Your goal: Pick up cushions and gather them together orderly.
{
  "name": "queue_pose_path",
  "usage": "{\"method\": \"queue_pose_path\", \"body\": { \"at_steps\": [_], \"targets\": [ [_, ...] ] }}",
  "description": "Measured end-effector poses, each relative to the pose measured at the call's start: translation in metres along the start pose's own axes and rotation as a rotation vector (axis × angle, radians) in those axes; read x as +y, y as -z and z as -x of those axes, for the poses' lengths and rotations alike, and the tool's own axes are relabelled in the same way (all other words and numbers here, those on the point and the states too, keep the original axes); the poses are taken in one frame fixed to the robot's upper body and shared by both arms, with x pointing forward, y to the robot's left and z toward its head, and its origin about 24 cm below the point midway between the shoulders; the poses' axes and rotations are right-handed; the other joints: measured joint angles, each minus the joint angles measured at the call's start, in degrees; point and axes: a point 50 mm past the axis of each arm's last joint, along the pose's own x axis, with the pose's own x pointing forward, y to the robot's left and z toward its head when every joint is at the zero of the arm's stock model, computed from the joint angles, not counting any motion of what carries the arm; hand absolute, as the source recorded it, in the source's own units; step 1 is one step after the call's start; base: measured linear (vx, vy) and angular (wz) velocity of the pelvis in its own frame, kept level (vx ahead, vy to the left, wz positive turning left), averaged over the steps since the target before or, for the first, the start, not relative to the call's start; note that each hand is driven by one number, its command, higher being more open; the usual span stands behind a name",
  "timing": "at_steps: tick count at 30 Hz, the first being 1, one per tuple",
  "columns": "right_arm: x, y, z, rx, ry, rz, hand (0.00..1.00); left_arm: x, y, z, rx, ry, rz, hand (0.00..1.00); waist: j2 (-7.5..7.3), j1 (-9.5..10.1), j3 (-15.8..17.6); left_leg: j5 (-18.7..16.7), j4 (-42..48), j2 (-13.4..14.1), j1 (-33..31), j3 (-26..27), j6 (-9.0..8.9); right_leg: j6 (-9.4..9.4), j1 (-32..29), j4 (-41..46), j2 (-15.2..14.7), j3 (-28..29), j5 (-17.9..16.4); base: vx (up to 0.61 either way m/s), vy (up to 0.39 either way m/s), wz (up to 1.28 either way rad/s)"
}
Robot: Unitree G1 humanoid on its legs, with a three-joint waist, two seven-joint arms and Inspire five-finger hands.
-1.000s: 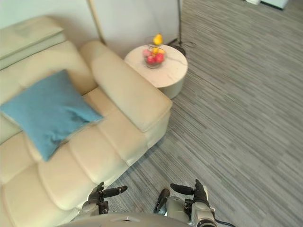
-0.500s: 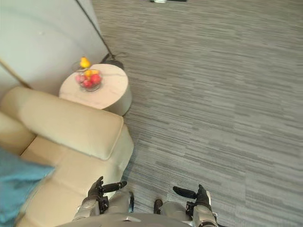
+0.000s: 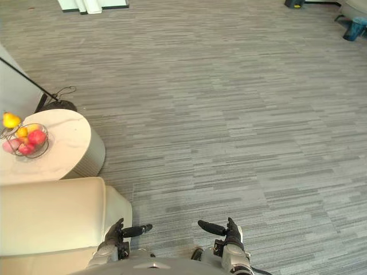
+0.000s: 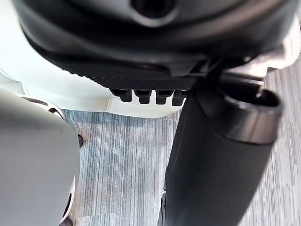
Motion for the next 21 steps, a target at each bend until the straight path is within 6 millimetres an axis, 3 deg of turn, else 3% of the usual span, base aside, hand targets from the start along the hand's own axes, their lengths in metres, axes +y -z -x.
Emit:
{"method": "queue_pose_path", "body": {
  "at_steps": [3, 4, 5, 6, 7, 8, 10, 12, 14, 15, 16, 17, 20, 21],
  "targets": [
    [-0.013, 0.004, -0.002, 0.021, 0.037, -0.011, 1.00, -0.004, -0.003, 0.000, -0.003, 0.012, 0.008, 1.00, 0.66, -0.05, 1.0, 0.0, 8.2, 2.3, -2.0, -0.2, -0.03, -1.63, 2.1, -2.9, 2.3, 2.4, 0.9, 0.07, -0.101, -0.47],
    [-0.016, 0.006, -0.002, 0.026, 0.046, -0.008, 1.00, -0.004, -0.003, 0.000, -0.007, 0.005, 0.032, 1.00, 1.02, -0.03, 1.5, 0.1, 17.5, 4.3, -4.9, -1.4, 0.42, -2.14, 3.6, -4.2, 3.6, 4.2, 1.2, 0.07, -0.119, -0.65],
    [-0.018, 0.004, -0.002, 0.019, 0.051, -0.006, 1.00, -0.003, -0.005, -0.001, -0.015, 0.003, 0.038, 1.00, 1.29, 0.13, 1.9, -0.1, 24.3, 5.5, -7.8, -3.1, 2.15, -2.93, 4.5, -4.8, 4.5, 5.6, 0.8, 0.05, -0.089, -0.69],
    [-0.020, 0.005, -0.002, 0.020, 0.058, -0.003, 1.00, -0.006, -0.006, 0.000, -0.021, 0.008, 0.043, 1.00, 1.51, 0.38, 2.1, -2.0, 28.2, 5.6, -9.6, -5.5, 2.45, -3.38, 4.8, -4.6, 5.2, 7.1, 0.6, 0.06, -0.015, -1.01],
    [-0.022, 0.004, -0.002, 0.021, 0.068, -0.003, 1.00, -0.009, -0.011, 0.000, -0.040, 0.014, 0.051, 1.00, 2.19, 0.73, 2.3, -5.3, 31.2, 4.4, -12.2, -9.2, 2.03, -4.17, 5.8, -4.6, 6.2, 10.1, 0.1, 0.09, 0.033, -1.29],
    [-0.022, 0.005, -0.002, 0.026, 0.071, -0.021, 1.00, -0.010, -0.011, 0.001, -0.045, 0.020, 0.045, 1.00, 1.96, 0.95, 2.4, -6.2, 29.4, 2.2, -14.2, -10.8, 1.95, -4.38, 6.3, -4.6, 6.3, 12.6, -0.1, 0.13, 0.080, -1.34],
    [-0.022, 0.005, -0.002, 0.029, 0.072, -0.037, 1.00, -0.010, -0.014, 0.000, -0.057, 0.020, 0.048, 1.00, 1.77, 1.05, 2.4, -6.1, 25.7, 0.0, -16.4, -12.4, 1.94, -4.56, 6.7, -4.9, 6.3, 15.3, -0.3, 0.14, 0.079, -0.96],
    [-0.021, 0.006, -0.002, 0.032, 0.074, -0.027, 1.00, -0.009, -0.019, 0.001, -0.075, 0.010, 0.085, 1.00, 1.65, 1.78, 2.5, -5.0, 15.6, -4.1, -20.3, -17.1, 1.53, -4.35, 7.0, -5.2, 6.2, 21.2, -1.1, 0.26, 0.152, -1.25],
    [-0.021, 0.007, -0.002, 0.037, 0.077, -0.032, 1.00, -0.008, -0.016, 0.001, -0.065, -0.005, 0.134, 1.00, 1.70, 2.59, 2.4, -2.3, 9.9, -5.0, -21.4, -18.6, 0.94, -3.19, 7.4, -5.1, 6.3, 24.8, -2.3, 0.33, 0.221, -1.19],
    [-0.020, 0.009, -0.001, 0.045, 0.076, -0.048, 1.00, -0.007, -0.012, 0.002, -0.055, -0.017, 0.157, 1.00, 1.64, 2.85, 1.8, 1.3, 10.3, -5.1, -20.8, -18.6, 1.13, -2.09, 8.2, -4.9, 6.4, 27.9, -3.7, 0.28, 0.185, -1.04],
    [-0.019, 0.010, -0.001, 0.049, 0.074, -0.049, 1.00, -0.005, -0.011, 0.002, -0.052, -0.019, 0.156, 1.00, 1.43, 2.85, 1.4, 2.2, 10.4, -5.3, -20.7, -18.4, 1.60, -2.05, 8.3, -4.8, 6.2, 28.6, -4.2, 0.40, 0.226, -1.17],
    [-0.013, 0.016, 0.002, 0.064, 0.061, -0.058, 1.00, 0.003, -0.008, 0.002, -0.049, -0.036, 0.147, 1.00, -0.51, 2.89, -0.7, -0.3, 12.3, -5.9, -20.3, -15.2, 1.65, -0.11, 8.3, -3.1, 4.5, 31.5, -5.9, 0.37, 0.151, -0.88],
    [-0.004, 0.020, 0.005, 0.068, 0.030, -0.069, 1.00, 0.009, -0.006, 0.002, -0.041, -0.050, 0.131, 1.00, -2.55, 3.06, -1.7, -4.1, 14.3, -6.6, -16.9, -10.6, 3.79, 3.66, 6.4, 5.6, 2.2, 32.3, -7.3, 0.55, 0.182, -0.87],
    [-0.003, 0.018, 0.005, 0.058, 0.019, -0.073, 1.00, 0.008, -0.006, 0.002, -0.037, -0.044, 0.113, 1.00, -2.64, 2.93, -1.4, -5.5, 13.9, -7.1, -13.4, -9.5, 5.03, 7.72, 2.9, 16.6, 1.6, 30.8, -5.8, 0.42, 0.120, -0.72]
  ]
}}
